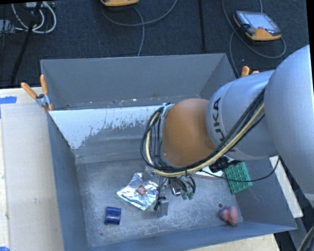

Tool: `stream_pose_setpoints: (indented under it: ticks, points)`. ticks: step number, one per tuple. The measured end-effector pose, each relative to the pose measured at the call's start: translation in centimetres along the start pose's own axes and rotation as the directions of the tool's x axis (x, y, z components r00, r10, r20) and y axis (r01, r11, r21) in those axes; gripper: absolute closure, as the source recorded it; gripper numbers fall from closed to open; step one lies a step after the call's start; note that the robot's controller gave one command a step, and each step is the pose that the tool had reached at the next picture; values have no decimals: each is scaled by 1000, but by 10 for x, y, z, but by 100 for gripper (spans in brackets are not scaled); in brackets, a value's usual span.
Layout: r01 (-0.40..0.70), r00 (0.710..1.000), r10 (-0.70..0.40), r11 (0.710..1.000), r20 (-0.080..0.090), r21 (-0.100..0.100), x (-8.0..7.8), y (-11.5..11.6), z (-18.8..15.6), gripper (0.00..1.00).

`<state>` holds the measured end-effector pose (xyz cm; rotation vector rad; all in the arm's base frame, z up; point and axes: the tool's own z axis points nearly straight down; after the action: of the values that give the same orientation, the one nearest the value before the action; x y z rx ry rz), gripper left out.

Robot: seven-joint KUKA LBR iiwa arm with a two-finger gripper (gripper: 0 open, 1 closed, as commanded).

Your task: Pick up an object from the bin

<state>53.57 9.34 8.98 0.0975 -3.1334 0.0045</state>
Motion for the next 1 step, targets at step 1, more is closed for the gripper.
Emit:
stream_pose_setpoints:
  ticks: [1]
  points:
    - [-1,1000,2,1000,5,-3,-1,2,-4,100]
